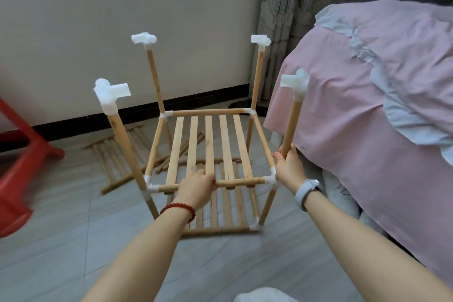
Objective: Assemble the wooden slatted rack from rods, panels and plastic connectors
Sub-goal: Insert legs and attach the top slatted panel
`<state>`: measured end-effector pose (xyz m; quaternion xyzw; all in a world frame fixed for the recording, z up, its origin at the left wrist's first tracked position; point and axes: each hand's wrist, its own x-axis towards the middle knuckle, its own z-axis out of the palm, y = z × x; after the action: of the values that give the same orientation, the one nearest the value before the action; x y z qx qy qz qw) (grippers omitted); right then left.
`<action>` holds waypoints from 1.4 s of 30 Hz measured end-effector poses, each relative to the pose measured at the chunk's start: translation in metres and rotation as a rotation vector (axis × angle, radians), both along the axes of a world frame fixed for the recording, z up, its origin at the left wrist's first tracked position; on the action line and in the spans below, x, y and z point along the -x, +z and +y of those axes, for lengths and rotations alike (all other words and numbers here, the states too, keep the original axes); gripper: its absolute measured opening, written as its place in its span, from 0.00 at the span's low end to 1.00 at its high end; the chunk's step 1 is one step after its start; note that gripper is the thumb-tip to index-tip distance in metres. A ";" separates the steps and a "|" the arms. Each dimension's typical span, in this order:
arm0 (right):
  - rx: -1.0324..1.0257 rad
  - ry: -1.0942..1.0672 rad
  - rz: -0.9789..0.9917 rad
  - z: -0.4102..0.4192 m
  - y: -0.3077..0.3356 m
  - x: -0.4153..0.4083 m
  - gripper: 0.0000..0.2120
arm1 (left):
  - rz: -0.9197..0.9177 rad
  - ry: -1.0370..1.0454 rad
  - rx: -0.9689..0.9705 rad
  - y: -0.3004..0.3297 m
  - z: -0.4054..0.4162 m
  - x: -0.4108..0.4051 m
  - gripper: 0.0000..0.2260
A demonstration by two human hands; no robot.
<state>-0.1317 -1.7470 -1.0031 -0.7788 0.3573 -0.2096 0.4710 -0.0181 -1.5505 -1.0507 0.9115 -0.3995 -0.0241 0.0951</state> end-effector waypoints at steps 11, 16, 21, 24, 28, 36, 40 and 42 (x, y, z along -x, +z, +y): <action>0.084 0.700 0.724 0.119 0.022 -0.021 0.15 | 0.163 0.035 -0.008 0.073 0.147 0.004 0.15; 0.167 1.110 0.620 0.257 0.043 -0.092 0.16 | 0.067 0.337 0.015 0.084 0.266 -0.022 0.15; 0.408 1.242 0.591 0.348 -0.017 -0.162 0.17 | 0.174 0.601 -0.004 0.029 0.343 -0.060 0.18; 0.510 1.202 0.640 0.364 -0.082 -0.211 0.19 | 0.326 0.709 0.013 -0.035 0.364 -0.090 0.21; 0.621 1.140 0.761 0.362 -0.167 -0.280 0.20 | 0.503 0.828 -0.014 -0.139 0.366 -0.129 0.25; 0.823 1.010 0.792 0.351 -0.249 -0.378 0.25 | 0.532 0.837 -0.256 -0.266 0.342 -0.158 0.42; 0.975 0.987 0.776 0.345 -0.279 -0.409 0.26 | 0.401 0.869 -0.199 -0.294 0.344 -0.152 0.43; 1.082 0.972 0.753 0.345 -0.286 -0.420 0.22 | 0.365 0.873 -0.197 -0.300 0.343 -0.151 0.43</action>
<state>0.2888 -1.4020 -1.2894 -0.9845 -0.0368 0.1502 -0.0833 0.1324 -1.2076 -1.3511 0.9796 0.0479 -0.1790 0.0780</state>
